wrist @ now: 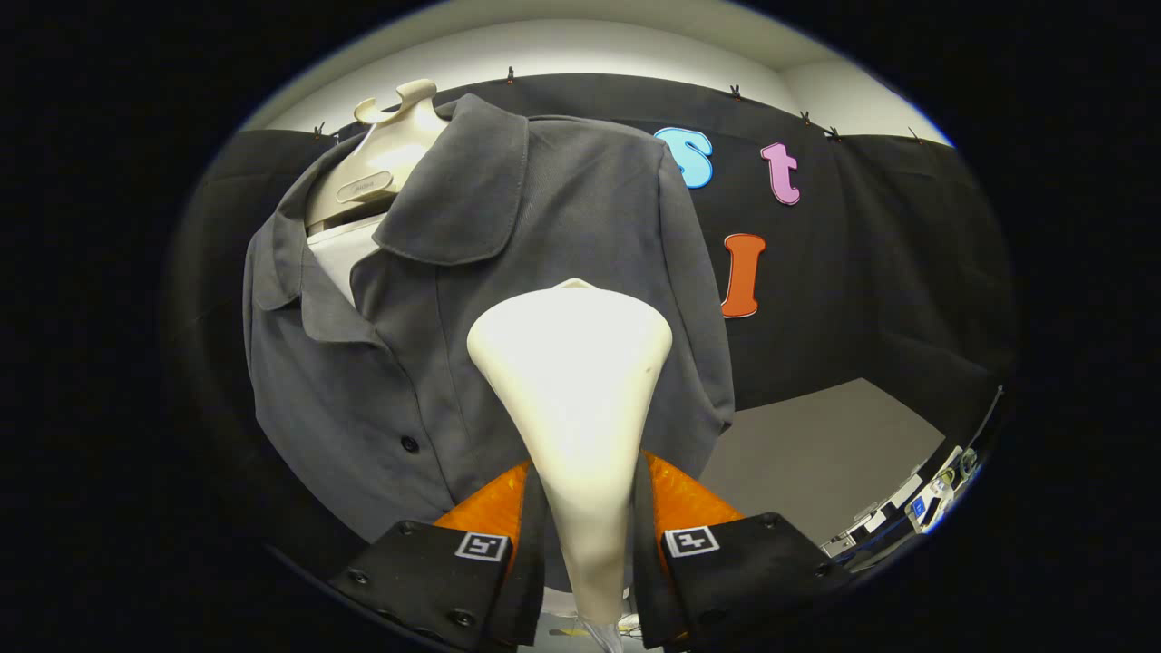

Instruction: Iron the clothes twice with a garment steamer, once on the left side and once on the right side.

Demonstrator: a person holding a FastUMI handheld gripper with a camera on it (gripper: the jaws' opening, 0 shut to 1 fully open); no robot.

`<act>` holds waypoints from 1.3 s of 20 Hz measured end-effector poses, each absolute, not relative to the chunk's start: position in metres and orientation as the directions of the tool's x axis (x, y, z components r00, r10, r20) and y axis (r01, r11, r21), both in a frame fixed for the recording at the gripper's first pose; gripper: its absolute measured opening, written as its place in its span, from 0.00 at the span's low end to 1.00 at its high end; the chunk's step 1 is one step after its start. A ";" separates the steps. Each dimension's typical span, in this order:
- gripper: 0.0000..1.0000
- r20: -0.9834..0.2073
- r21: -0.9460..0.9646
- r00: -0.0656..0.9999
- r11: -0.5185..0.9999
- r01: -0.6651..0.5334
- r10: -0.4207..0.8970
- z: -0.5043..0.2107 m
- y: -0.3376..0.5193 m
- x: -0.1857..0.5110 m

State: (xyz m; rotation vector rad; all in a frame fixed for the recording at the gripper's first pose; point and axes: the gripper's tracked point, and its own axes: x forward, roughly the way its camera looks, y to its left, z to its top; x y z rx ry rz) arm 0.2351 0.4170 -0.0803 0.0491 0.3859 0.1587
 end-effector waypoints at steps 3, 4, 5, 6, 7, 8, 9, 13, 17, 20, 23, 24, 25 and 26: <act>0.49 -0.380 0.076 0.911 0.987 -0.144 0.162 -0.092 0.416 0.232; 0.49 -0.386 0.075 0.908 0.987 -0.144 0.162 -0.097 0.415 0.231; 0.49 -0.391 0.076 0.906 0.987 -0.144 0.163 -0.101 0.414 0.229; 0.49 -0.397 0.077 0.903 0.986 -0.146 0.164 -0.106 0.415 0.228; 0.49 -0.404 0.076 0.900 0.986 -0.147 0.165 -0.112 0.414 0.227; 0.49 -0.410 0.075 0.897 0.986 -0.147 0.164 -0.117 0.414 0.226; 0.49 -0.416 0.074 0.894 0.987 -0.145 0.163 -0.122 0.413 0.226; 0.49 -0.437 0.072 0.884 0.986 -0.151 0.167 -0.142 0.413 0.221; 0.49 -0.460 0.076 0.872 0.986 -0.148 0.166 -0.160 0.411 0.219; 0.49 -0.482 0.072 0.861 0.986 -0.149 0.165 -0.183 0.409 0.214; 0.49 -0.511 0.067 0.843 0.986 -0.152 0.165 -0.207 0.408 0.207; 0.49 -0.519 0.068 0.839 0.986 -0.152 0.166 -0.215 0.408 0.205; 0.49 -0.526 0.069 0.834 0.986 -0.153 0.167 -0.222 0.408 0.203; 0.49 -0.536 0.070 0.828 0.986 -0.154 0.168 -0.230 0.408 0.202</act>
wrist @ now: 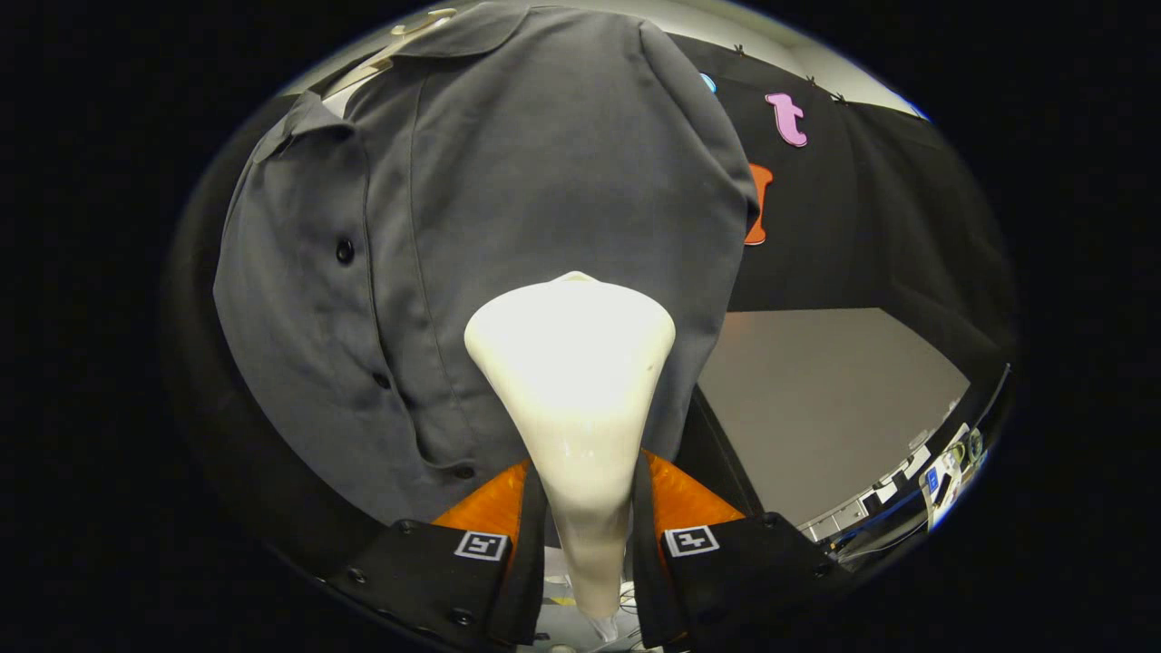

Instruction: Iron the clothes twice with a garment steamer, once on the left side and once on the right side.

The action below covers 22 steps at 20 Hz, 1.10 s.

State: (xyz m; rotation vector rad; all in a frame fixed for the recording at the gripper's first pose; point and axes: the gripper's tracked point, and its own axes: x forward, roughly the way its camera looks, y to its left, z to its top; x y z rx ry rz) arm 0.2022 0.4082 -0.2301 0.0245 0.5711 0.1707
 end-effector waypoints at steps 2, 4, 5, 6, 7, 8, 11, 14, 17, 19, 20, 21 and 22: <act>0.49 -0.547 0.076 0.819 0.985 -0.154 0.171 -0.245 0.408 0.200; 0.49 -0.563 0.079 0.809 0.985 -0.152 0.170 -0.258 0.407 0.197; 0.49 -0.572 0.078 0.803 0.985 -0.152 0.170 -0.266 0.406 0.195; 0.49 -0.582 0.079 0.795 0.985 -0.151 0.169 -0.272 0.405 0.194; 0.49 -0.590 0.080 0.790 0.985 -0.150 0.168 -0.280 0.405 0.194; 0.49 -0.594 0.082 0.787 0.986 -0.148 0.167 -0.284 0.405 0.195; 0.49 -0.606 0.074 0.778 0.986 -0.149 0.163 -0.296 0.411 0.195; 0.49 -0.628 0.074 0.762 0.986 -0.146 0.160 -0.315 0.416 0.194; 0.49 -0.650 0.079 0.743 0.987 -0.143 0.159 -0.329 0.406 0.189; 0.49 -0.665 0.077 0.730 0.987 -0.142 0.157 -0.342 0.403 0.188; 0.49 -0.673 0.077 0.724 0.987 -0.140 0.155 -0.347 0.402 0.188; 0.49 -0.679 0.078 0.718 0.987 -0.138 0.154 -0.351 0.401 0.189; 0.49 -0.685 0.078 0.712 0.988 -0.136 0.152 -0.355 0.400 0.191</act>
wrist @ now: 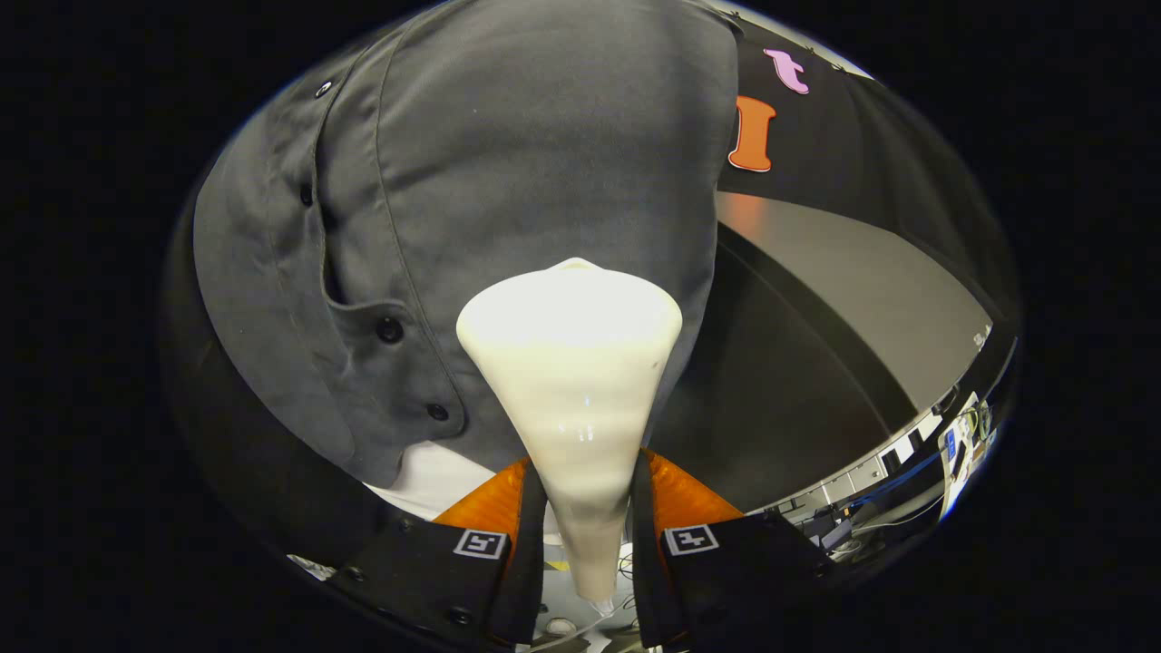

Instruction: Iron the clothes twice with a garment steamer, once on the left side and once on the right side.

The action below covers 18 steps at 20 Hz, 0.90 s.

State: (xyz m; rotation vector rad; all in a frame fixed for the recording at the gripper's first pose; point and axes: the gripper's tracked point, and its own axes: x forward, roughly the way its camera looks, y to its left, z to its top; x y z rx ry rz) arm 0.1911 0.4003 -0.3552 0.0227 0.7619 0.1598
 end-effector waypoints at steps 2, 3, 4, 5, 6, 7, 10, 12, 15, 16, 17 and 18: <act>0.49 -0.698 0.082 0.700 0.987 -0.136 0.154 -0.360 0.400 0.196; 0.49 -0.702 0.083 0.695 0.987 -0.137 0.155 -0.361 0.400 0.198; 0.49 -0.704 0.085 0.692 0.987 -0.137 0.157 -0.359 0.401 0.202; 0.49 -0.705 0.089 0.691 0.987 -0.137 0.159 -0.355 0.401 0.205; 0.49 -0.704 0.091 0.691 0.986 -0.141 0.164 -0.349 0.402 0.210; 0.49 -0.700 0.094 0.695 0.985 -0.142 0.166 -0.342 0.402 0.196; 0.49 -0.673 0.095 0.720 0.986 -0.139 0.166 -0.316 0.402 0.201; 0.49 -0.649 0.095 0.742 0.985 -0.142 0.169 -0.284 0.400 0.203; 0.49 -0.613 0.087 0.773 0.986 -0.140 0.164 -0.235 0.397 0.201; 0.49 -0.599 0.089 0.783 0.985 -0.145 0.169 -0.218 0.398 0.199; 0.49 -0.584 0.090 0.793 0.985 -0.150 0.174 -0.202 0.399 0.201; 0.49 -0.568 0.089 0.804 0.984 -0.153 0.177 -0.185 0.400 0.202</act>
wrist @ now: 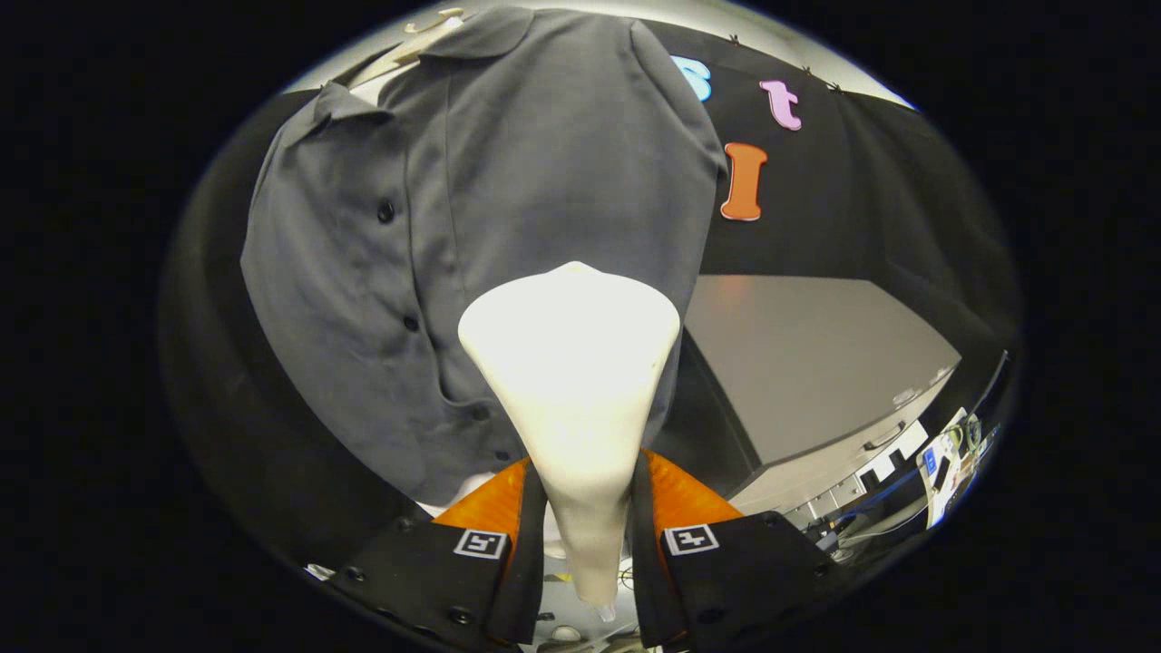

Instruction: Iron the clothes twice with a garment steamer, once on the left side and once on the right side.

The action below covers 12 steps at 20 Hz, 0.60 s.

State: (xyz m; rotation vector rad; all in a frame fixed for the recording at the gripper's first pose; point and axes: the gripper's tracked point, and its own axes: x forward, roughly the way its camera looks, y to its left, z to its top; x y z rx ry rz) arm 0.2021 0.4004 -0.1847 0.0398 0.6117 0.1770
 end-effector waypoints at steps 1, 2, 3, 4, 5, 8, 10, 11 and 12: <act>0.49 -0.547 0.090 0.818 0.984 -0.155 0.179 -0.164 0.402 0.202; 0.49 -0.530 0.092 0.829 0.984 -0.156 0.181 -0.148 0.403 0.203; 0.49 -0.515 0.094 0.837 0.983 -0.160 0.186 -0.132 0.404 0.203; 0.49 -0.504 0.100 0.842 0.981 -0.164 0.192 -0.119 0.404 0.202; 0.49 -0.490 0.103 0.850 0.981 -0.166 0.195 -0.107 0.407 0.202; 0.49 -0.449 0.098 0.874 0.982 -0.160 0.187 -0.070 0.411 0.201; 0.49 -0.426 0.102 0.884 0.981 -0.165 0.193 -0.050 0.420 0.200; 0.49 -0.418 0.102 0.887 0.980 -0.169 0.197 -0.041 0.425 0.198; 0.49 -0.409 0.103 0.890 0.979 -0.176 0.202 -0.032 0.431 0.196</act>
